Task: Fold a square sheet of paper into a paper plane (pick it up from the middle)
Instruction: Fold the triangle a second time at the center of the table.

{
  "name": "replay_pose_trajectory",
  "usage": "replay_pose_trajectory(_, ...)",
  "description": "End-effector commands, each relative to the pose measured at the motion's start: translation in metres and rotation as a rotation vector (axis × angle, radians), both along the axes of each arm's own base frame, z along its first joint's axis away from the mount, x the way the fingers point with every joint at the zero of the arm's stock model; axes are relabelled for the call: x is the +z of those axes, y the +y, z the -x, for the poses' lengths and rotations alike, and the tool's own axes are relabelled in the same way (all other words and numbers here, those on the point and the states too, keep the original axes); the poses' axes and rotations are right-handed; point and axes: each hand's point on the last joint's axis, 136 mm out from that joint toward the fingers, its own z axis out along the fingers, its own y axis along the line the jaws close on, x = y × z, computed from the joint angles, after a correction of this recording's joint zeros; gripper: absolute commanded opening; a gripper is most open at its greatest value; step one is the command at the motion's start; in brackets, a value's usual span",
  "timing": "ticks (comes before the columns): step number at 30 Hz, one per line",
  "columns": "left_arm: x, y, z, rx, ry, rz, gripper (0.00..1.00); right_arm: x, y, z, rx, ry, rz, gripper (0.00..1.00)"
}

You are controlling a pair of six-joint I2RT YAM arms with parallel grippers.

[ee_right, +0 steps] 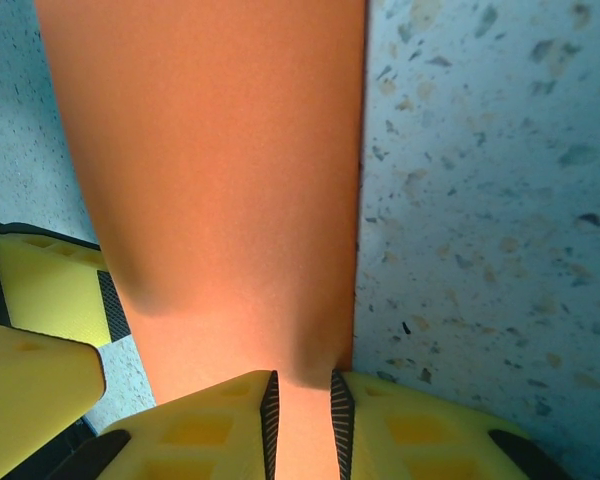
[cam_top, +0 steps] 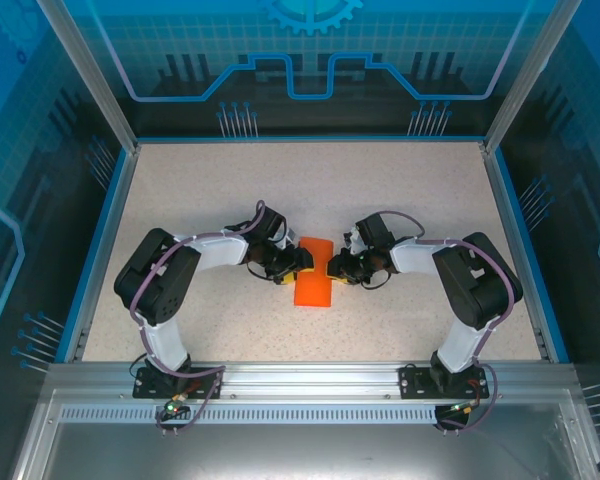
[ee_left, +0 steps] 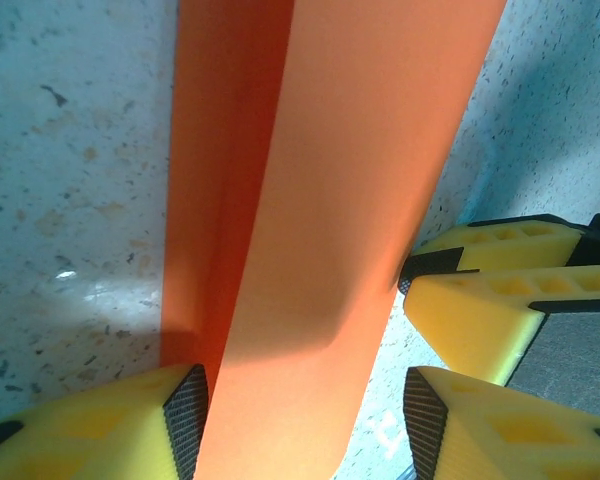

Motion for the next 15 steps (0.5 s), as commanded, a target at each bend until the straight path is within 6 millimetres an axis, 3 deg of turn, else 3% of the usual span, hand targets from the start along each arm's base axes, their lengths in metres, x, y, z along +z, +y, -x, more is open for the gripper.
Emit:
replay_pose_trajectory(1, 0.02, -0.009, -0.004, -0.018, -0.035, 0.046, 0.54, -0.007, -0.011, 0.006, -0.02, 0.039, 0.024, 0.25)
replay_pose_trajectory(15, 0.046, -0.018, -0.016, -0.026, -0.11, 0.144, 0.54, 0.004, -0.006, -0.001, -0.007, 0.004, 0.002, 0.29)
